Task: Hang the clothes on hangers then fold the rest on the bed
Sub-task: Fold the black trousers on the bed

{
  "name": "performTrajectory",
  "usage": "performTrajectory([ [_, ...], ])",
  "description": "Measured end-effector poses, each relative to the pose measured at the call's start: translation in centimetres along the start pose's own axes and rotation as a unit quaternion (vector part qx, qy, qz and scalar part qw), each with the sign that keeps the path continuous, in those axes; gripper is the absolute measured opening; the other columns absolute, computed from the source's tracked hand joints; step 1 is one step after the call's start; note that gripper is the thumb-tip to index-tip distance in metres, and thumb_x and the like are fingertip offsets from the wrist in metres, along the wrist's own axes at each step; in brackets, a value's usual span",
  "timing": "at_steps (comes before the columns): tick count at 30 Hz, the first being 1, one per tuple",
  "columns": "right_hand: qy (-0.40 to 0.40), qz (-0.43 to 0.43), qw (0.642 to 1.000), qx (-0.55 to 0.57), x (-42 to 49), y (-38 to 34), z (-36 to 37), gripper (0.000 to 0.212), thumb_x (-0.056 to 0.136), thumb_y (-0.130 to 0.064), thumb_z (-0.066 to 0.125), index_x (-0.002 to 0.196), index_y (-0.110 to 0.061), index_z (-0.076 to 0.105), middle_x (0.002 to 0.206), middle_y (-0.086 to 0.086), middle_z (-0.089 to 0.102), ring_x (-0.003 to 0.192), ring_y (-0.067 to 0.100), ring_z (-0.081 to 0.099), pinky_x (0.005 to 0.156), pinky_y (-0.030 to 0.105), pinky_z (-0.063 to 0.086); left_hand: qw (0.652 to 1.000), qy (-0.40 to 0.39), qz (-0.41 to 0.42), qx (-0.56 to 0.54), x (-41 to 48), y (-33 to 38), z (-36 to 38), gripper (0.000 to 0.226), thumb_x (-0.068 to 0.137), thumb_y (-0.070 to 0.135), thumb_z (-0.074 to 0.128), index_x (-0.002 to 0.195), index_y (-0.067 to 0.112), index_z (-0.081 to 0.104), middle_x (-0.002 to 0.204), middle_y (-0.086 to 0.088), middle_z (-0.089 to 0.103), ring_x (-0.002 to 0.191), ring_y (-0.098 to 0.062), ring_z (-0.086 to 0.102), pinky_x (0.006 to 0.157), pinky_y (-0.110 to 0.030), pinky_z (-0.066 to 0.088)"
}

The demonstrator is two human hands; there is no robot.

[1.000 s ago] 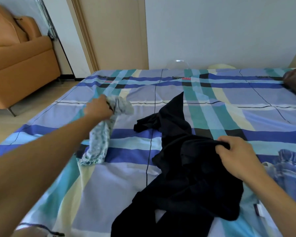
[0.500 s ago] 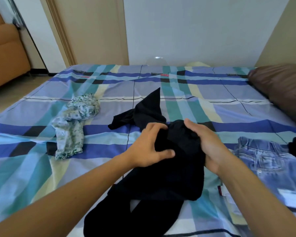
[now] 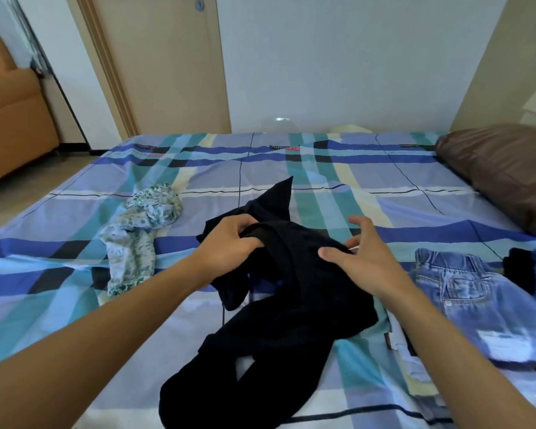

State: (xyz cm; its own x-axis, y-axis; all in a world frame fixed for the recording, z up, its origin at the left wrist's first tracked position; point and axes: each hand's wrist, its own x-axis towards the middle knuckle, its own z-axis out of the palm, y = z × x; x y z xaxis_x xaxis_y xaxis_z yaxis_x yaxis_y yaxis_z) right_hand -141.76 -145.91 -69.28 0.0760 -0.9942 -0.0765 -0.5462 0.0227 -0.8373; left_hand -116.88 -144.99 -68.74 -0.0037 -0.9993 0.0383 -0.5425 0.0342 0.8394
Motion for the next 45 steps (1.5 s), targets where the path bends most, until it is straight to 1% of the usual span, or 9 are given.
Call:
performTrajectory([
  [3, 0.055, -0.090, 0.994, 0.024, -2.4, -0.8, 3.2, 0.069, 0.083, -0.051, 0.073, 0.141, -0.033, 0.040, 0.128, -0.006, 0.050, 0.112, 0.006, 0.053, 0.097, 0.032, 0.045, 0.998, 0.006, 0.007, 0.057, -1.1, 2.6, -1.4, 0.008, 0.086, 0.021, 0.067, 0.094, 0.020, 0.066, 0.086, 0.000, 0.070, 0.080, -0.016, 0.066, 0.073, -0.029, 0.051],
  [8, 0.003, -0.169, 0.985, 0.034, -6.7, -2.8, 8.7, 0.101, 0.061, -0.063, 0.077, 0.146, -0.041, 0.029, 0.137, -0.017, 0.047, 0.122, 0.010, 0.056, 0.095, 0.038, 0.052, 0.978, 0.047, 0.040, 0.198, -3.7, 6.7, -1.8, 0.044, 0.066, 0.048, 0.063, 0.090, 0.013, 0.065, 0.082, -0.002, 0.070, 0.078, -0.019, 0.066, 0.069, -0.037, 0.055],
  [13, 0.038, -0.165, 0.983, -0.076, -4.4, -5.2, 7.3, 0.027, 0.080, -0.010, 0.062, 0.100, -0.026, 0.055, 0.089, 0.000, 0.066, 0.087, 0.031, 0.064, 0.072, 0.046, 0.054, 0.908, 0.058, 0.076, 0.408, -4.2, 8.9, -4.2, 0.031, 0.082, 0.047, 0.066, 0.091, 0.018, 0.060, 0.081, 0.001, 0.058, 0.079, -0.025, 0.059, 0.060, -0.032, 0.041],
  [20, -0.083, -0.191, 0.947, -0.246, 1.1, -15.2, -6.4, 0.020, 0.091, -0.004, 0.063, 0.077, -0.019, 0.065, 0.073, -0.001, 0.063, 0.069, 0.016, 0.058, 0.063, 0.028, 0.041, 0.877, -0.043, 0.033, 0.477, -1.4, 13.1, -14.4, 0.030, 0.093, 0.044, 0.067, 0.074, 0.024, 0.054, 0.072, 0.005, 0.056, 0.076, -0.023, 0.057, 0.067, -0.033, 0.042],
  [26, -0.088, -0.199, 0.958, -0.189, 3.0, -25.6, -14.2, 0.025, 0.098, -0.004, 0.058, 0.077, -0.016, 0.066, 0.056, -0.009, 0.052, 0.055, 0.011, 0.046, 0.050, 0.021, 0.039, 0.941, -0.002, 0.021, 0.339, 1.1, 19.5, -22.4, 0.031, 0.096, 0.034, 0.065, 0.073, 0.015, 0.065, 0.064, 0.006, 0.058, 0.064, -0.014, 0.054, 0.063, -0.027, 0.040],
  [31, 0.057, -0.174, 0.973, -0.143, 3.3, -35.7, -18.5, 0.014, 0.093, -0.008, 0.060, 0.080, -0.006, 0.055, 0.066, 0.008, 0.041, 0.057, 0.021, 0.034, 0.049, 0.024, 0.022, 0.989, 0.021, 0.004, 0.146, 1.5, 27.5, -28.1, 0.028, 0.101, 0.035, 0.058, 0.104, 0.012, 0.074, 0.100, -0.003, 0.076, 0.099, -0.021, 0.071, 0.094, -0.037, 0.055],
  [35, 0.122, -0.181, 0.971, -0.097, 1.7, -42.7, -20.2, 0.012, 0.082, -0.009, 0.060, 0.078, -0.008, 0.048, 0.062, 0.009, 0.049, 0.046, 0.020, 0.039, 0.045, 0.023, 0.027, 0.991, 0.099, -0.055, 0.071, 1.5, 34.7, -30.2, 0.022, 0.104, 0.025, 0.052, 0.108, 0.007, 0.063, 0.107, -0.011, 0.070, 0.092, -0.023, 0.067, 0.078, -0.036, 0.058],
  [41, 0.030, -0.247, 0.968, -0.017, -3.5, -47.5, -18.7, 0.002, 0.085, -0.012, 0.060, 0.084, -0.011, 0.059, 0.051, 0.001, 0.055, 0.036, 0.012, 0.046, 0.043, 0.021, 0.033, 0.992, 0.126, -0.010, 0.010, 0.0, 40.7, -31.2, 0.026, 0.103, 0.030, 0.052, 0.108, 0.009, 0.065, 0.095, -0.006, 0.070, 0.079, -0.018, 0.067, 0.071, -0.033, 0.059],
  [45, -0.047, -0.271, 0.955, 0.114, -5.3, -47.7, -16.8, 0.019, 0.097, -0.023, 0.055, 0.105, -0.006, 0.059, 0.072, 0.008, 0.076, 0.072, 0.020, 0.076, 0.063, 0.026, 0.056, 0.995, 0.071, 0.069, 0.016, -1.0, 40.9, -30.2, 0.053, 0.099, 0.057, 0.050, 0.115, 0.011, 0.071, 0.107, -0.002, 0.075, 0.094, -0.015, 0.070, 0.089, -0.034, 0.059],
])
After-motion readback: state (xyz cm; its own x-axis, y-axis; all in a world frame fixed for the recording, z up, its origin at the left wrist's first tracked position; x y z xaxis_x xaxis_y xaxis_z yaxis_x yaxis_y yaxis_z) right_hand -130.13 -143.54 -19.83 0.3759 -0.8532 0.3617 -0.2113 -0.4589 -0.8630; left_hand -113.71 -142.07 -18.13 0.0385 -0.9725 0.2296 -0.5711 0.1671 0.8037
